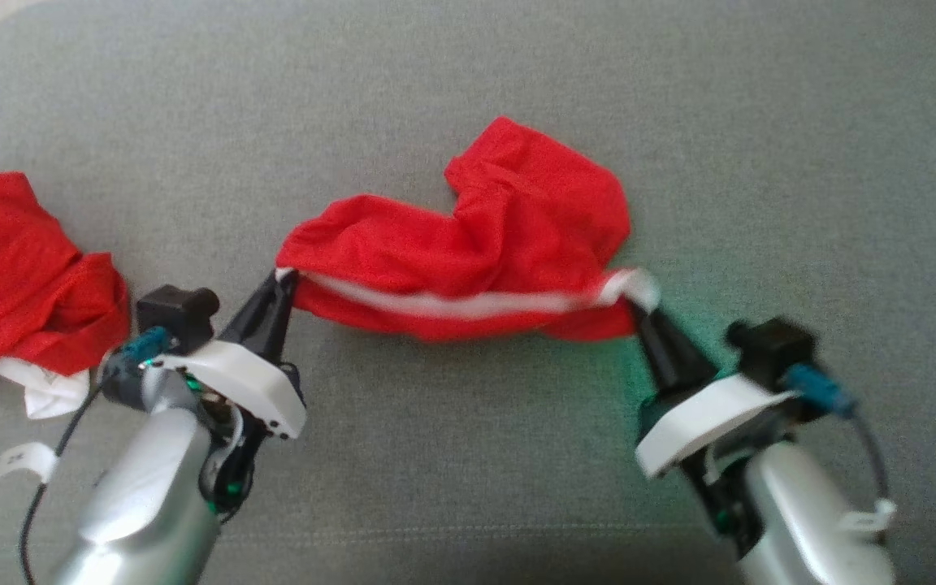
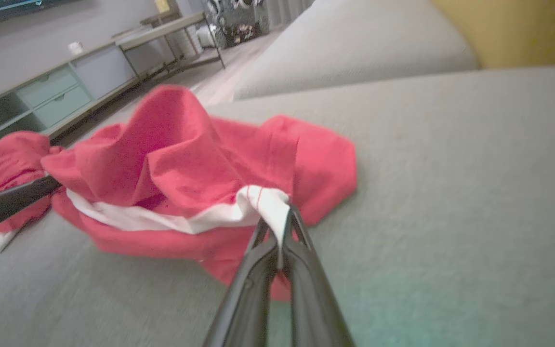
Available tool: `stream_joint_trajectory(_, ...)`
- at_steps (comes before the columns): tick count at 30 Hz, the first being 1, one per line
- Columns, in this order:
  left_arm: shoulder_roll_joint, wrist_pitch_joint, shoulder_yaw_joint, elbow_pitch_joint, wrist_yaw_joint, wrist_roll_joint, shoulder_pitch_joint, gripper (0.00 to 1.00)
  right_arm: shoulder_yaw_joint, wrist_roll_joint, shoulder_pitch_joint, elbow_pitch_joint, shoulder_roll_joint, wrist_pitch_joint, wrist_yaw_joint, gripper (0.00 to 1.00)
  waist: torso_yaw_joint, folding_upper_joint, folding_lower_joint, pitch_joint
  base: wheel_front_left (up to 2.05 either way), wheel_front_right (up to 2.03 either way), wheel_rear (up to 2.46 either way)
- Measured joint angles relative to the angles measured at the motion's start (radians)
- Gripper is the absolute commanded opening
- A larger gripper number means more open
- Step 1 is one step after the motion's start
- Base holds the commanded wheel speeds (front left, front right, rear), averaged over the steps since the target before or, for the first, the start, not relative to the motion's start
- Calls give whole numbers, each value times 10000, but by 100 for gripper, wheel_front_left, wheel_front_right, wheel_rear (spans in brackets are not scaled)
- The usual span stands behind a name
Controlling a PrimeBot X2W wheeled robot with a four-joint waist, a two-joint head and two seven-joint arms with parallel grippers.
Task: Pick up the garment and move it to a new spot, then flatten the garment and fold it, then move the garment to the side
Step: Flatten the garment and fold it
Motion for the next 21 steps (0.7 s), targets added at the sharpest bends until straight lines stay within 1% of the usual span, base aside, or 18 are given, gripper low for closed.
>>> stream_joint_trajectory(3,339,46,-35,-809,159,215,137,0,-692,-351,-16,-899,0,31,0,0,-16,0,0,-230,0,0,0)
stream_joint_trajectory(8,857,587,-42,-2736,479,403,236,0,-1605,-905,-210,-2713,-6,570,0,0,-29,0,0,-670,0,0,0)
stream_joint_trajectory(16,1496,1894,280,-6266,1175,341,262,0,-2575,-1373,-331,-5450,-211,1904,0,0,56,0,0,-1347,0,0,0)
stream_joint_trajectory(21,1812,2619,527,-7942,1595,330,258,0,-3018,-1442,-332,-6669,-257,2433,0,0,100,0,0,-1626,0,0,0)
